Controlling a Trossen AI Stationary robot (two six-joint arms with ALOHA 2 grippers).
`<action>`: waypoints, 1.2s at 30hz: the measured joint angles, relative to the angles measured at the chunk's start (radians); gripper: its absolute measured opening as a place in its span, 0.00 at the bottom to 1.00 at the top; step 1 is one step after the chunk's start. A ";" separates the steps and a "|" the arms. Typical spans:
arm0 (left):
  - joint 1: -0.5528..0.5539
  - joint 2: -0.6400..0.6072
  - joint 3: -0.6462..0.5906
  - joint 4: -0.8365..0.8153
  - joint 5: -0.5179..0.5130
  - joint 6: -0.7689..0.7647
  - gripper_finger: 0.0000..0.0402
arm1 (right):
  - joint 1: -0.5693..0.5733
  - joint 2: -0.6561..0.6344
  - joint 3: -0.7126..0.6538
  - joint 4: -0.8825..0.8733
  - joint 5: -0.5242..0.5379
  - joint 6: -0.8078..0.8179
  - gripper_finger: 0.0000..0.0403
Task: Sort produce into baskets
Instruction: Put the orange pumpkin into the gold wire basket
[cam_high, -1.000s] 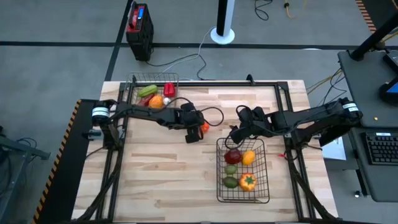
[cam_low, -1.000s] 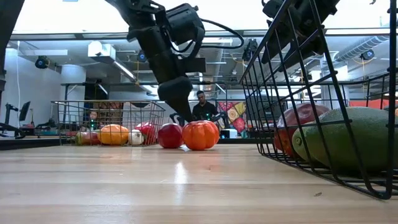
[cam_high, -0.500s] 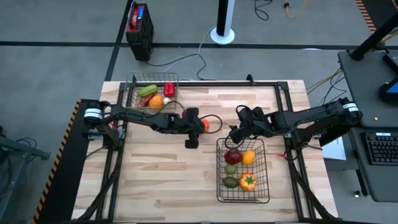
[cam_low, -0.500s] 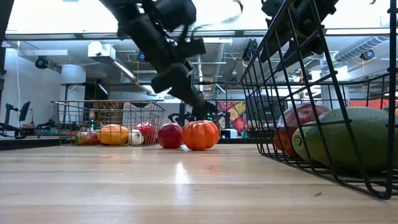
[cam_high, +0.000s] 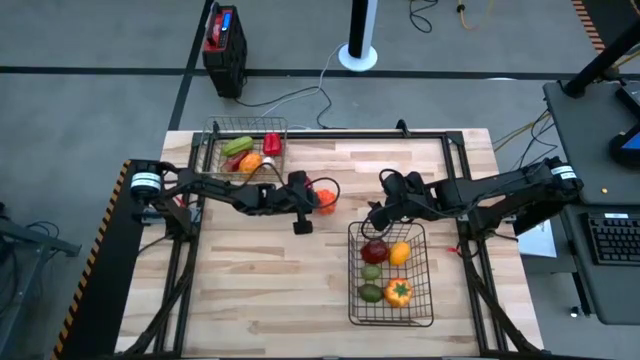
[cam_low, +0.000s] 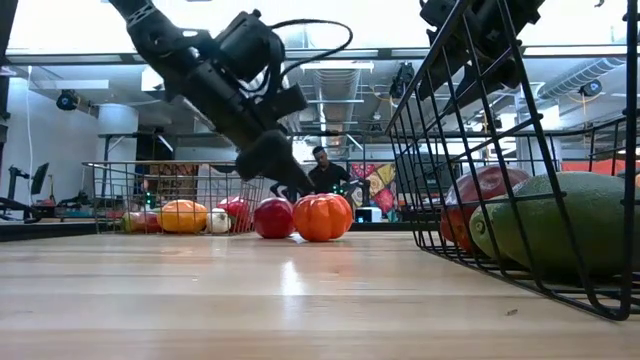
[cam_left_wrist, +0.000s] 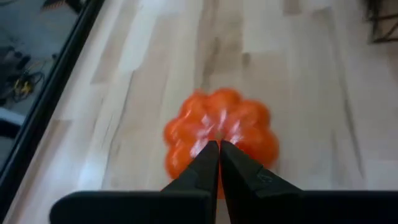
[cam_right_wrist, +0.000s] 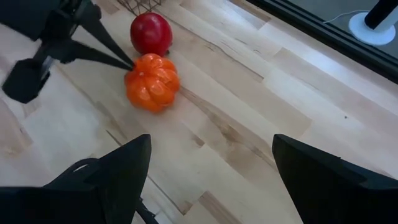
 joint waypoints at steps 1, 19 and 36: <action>0.001 0.000 -0.006 -0.001 -0.006 -0.007 0.00 | 0.000 0.000 0.000 0.006 0.000 0.000 0.81; -0.003 -0.003 -0.032 -0.080 -0.018 -0.076 0.00 | 0.000 0.000 0.000 0.058 0.000 -0.029 0.81; 0.022 0.015 -0.025 0.261 -0.003 0.028 0.00 | 0.000 0.000 0.000 0.066 0.002 -0.043 0.81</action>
